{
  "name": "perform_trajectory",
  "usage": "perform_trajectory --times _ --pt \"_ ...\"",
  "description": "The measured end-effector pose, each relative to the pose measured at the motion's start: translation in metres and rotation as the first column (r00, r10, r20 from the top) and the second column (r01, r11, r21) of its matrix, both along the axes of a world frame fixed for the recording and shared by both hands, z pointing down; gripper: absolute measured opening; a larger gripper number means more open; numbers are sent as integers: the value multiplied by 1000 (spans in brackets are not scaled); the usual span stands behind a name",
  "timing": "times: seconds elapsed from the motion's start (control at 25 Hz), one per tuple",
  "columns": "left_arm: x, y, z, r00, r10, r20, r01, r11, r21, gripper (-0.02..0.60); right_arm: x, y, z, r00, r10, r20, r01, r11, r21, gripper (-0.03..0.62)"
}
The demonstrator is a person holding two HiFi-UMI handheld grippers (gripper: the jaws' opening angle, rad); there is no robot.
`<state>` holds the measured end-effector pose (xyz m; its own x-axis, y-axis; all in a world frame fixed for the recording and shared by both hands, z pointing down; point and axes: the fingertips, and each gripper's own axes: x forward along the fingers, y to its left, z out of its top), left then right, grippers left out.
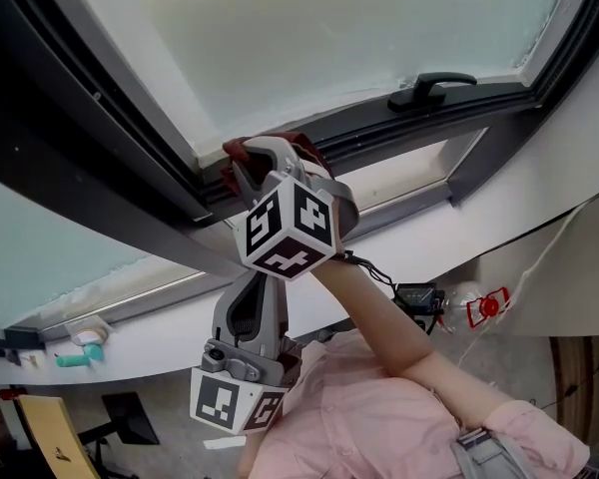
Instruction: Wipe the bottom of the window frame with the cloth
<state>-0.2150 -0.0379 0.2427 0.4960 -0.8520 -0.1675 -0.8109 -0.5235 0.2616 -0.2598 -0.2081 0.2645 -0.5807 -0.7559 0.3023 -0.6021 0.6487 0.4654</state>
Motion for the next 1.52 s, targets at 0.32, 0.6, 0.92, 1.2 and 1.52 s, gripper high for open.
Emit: perform_trajectory --times 0.32,0.6,0.92,1.2,1.52 --pt "2 -1 -3 1000 12 -19 -12 1000 -6 -5 5 0 0 1000 10 4 -10 1000 -9 72" --pt "2 -5 -1 999 -9 -30 9 1000 -10 -5 4 -3 -1 1000 -3 6 3 1000 4 72" --pt "13 -5 2 999 10 -34 -10 1000 -20 -5 15 -3 1 1000 1 11 -1 1000 2 72" --pt "14 -6 3 999 13 -49 -13 1000 -15 -5 16 -4 -2 1000 -5 20 5 1000 17 72" --pt "6 -4 10 998 57 6 -56 998 -34 -5 14 -2 -2 999 28 22 -29 998 47 72"
